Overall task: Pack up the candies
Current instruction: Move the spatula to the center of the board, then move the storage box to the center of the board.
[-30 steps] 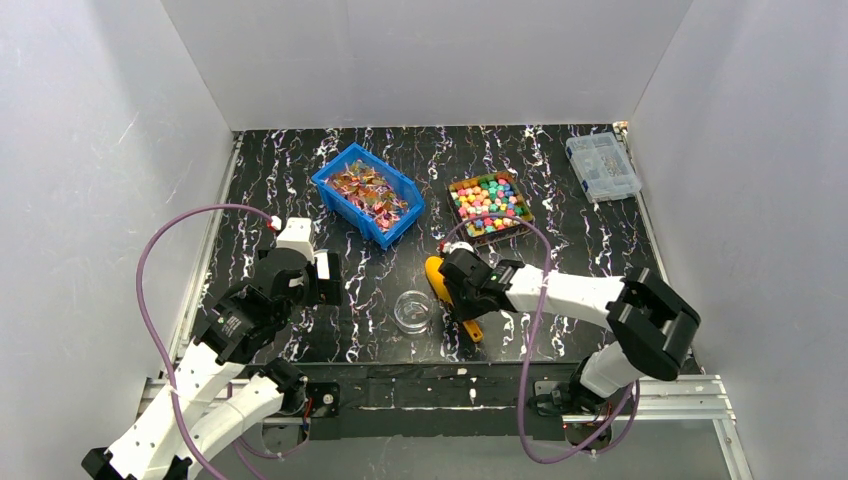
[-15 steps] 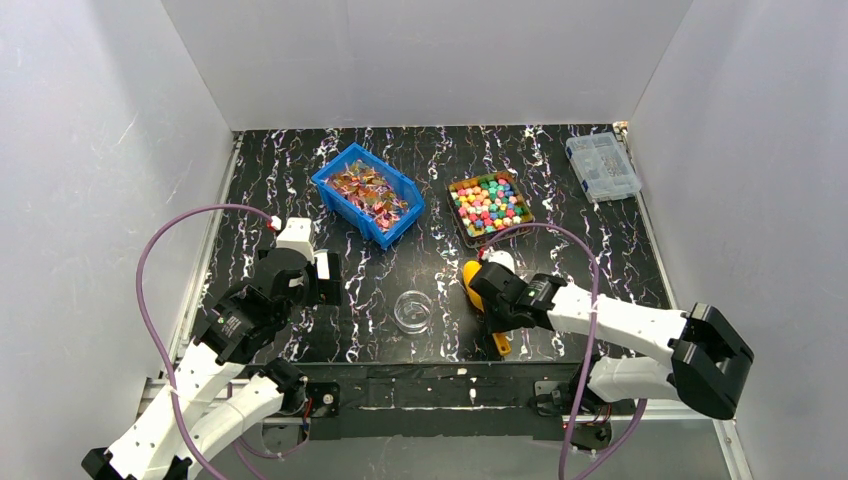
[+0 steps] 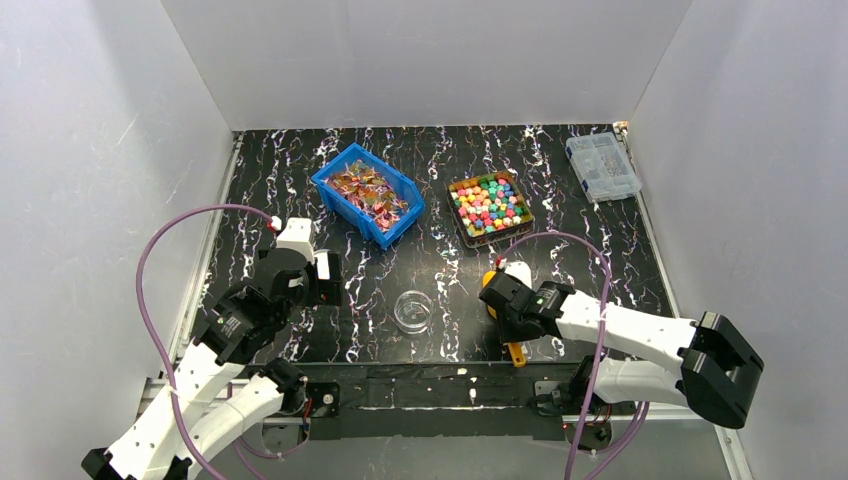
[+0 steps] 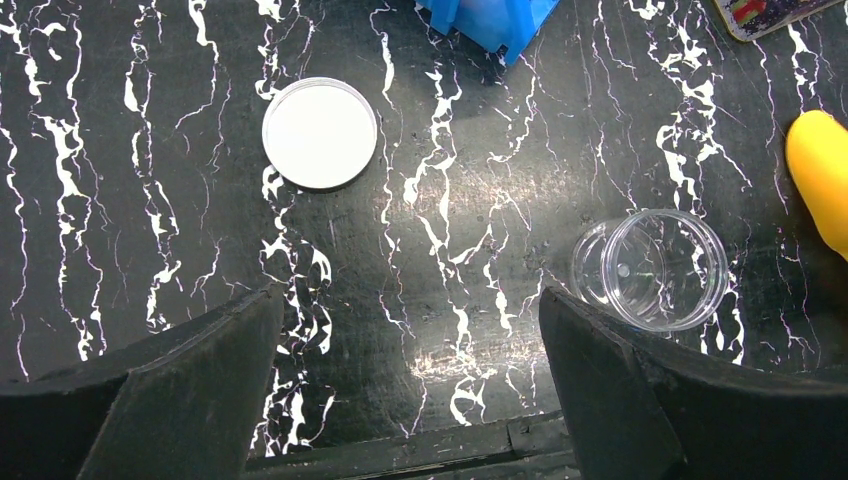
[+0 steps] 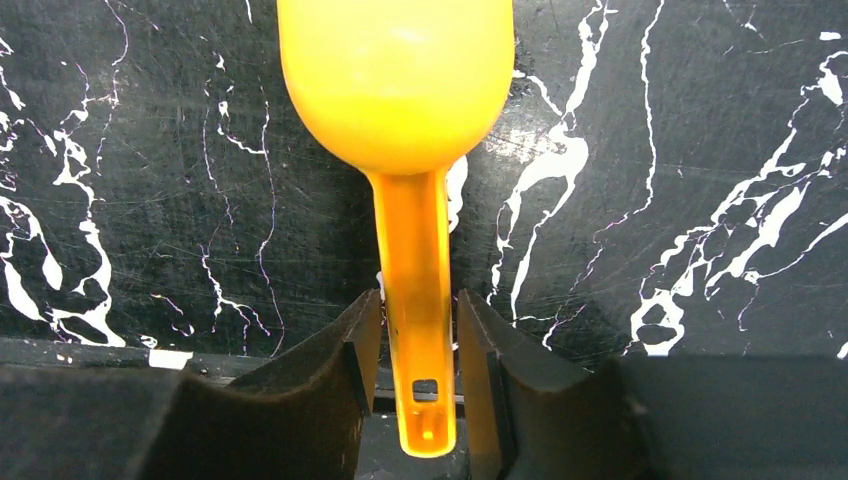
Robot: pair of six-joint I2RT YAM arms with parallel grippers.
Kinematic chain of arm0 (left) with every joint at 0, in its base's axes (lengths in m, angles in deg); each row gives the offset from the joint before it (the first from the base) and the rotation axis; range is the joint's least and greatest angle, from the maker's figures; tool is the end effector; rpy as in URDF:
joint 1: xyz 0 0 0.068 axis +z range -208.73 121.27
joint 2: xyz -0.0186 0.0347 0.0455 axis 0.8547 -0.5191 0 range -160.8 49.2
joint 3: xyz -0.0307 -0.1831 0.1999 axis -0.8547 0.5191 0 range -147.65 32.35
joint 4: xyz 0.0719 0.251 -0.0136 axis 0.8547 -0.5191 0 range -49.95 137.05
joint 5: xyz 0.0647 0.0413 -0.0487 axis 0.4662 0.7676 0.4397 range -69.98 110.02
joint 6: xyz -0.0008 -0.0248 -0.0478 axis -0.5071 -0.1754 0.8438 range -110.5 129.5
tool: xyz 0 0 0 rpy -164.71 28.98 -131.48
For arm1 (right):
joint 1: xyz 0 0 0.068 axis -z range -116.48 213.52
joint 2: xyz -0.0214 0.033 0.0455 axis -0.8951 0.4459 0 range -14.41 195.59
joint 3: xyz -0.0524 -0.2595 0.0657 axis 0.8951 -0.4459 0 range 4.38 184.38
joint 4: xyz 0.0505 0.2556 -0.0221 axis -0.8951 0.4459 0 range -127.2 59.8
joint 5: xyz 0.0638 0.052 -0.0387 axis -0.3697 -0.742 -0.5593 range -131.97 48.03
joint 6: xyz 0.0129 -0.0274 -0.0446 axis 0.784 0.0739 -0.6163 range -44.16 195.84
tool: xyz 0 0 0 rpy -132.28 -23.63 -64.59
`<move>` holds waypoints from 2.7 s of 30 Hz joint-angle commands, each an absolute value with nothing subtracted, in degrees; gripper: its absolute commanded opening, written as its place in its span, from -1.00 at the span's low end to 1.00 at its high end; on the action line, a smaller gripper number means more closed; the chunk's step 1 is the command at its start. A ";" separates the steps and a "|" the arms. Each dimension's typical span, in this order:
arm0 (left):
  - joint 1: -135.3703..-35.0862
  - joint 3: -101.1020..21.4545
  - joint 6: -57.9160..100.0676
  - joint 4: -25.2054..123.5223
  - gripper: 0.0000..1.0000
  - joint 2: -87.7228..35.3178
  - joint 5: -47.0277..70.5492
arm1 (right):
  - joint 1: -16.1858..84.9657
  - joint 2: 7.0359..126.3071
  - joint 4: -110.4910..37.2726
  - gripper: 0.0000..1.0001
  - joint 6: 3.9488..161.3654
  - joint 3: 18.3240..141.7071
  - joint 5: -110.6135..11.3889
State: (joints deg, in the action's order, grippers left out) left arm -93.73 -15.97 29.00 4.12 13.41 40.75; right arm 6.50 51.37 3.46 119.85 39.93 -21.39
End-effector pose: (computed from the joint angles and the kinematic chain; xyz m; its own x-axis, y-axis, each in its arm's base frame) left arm 0.1093 -0.0611 0.3254 -0.4865 -0.0405 -0.8728 0.1316 0.9841 -0.1190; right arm 0.1133 0.1515 0.1813 -0.8720 -0.1490 -0.4662 -0.1624 0.9867 -0.0116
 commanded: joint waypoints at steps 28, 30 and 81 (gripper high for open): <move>-93.80 -16.08 29.12 3.20 0.99 13.39 40.99 | 9.67 77.65 1.91 0.45 96.66 88.64 -17.22; -93.80 -16.08 29.10 3.26 0.99 13.28 41.03 | 10.91 80.55 0.24 0.46 94.34 91.67 -19.29; -93.80 -15.79 28.94 2.77 0.99 11.76 41.73 | 24.07 121.30 -20.30 0.08 75.40 129.48 -40.70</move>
State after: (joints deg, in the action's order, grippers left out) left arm -93.73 -15.97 29.00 4.09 11.84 40.40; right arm 23.81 121.38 -17.72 75.81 127.43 -39.67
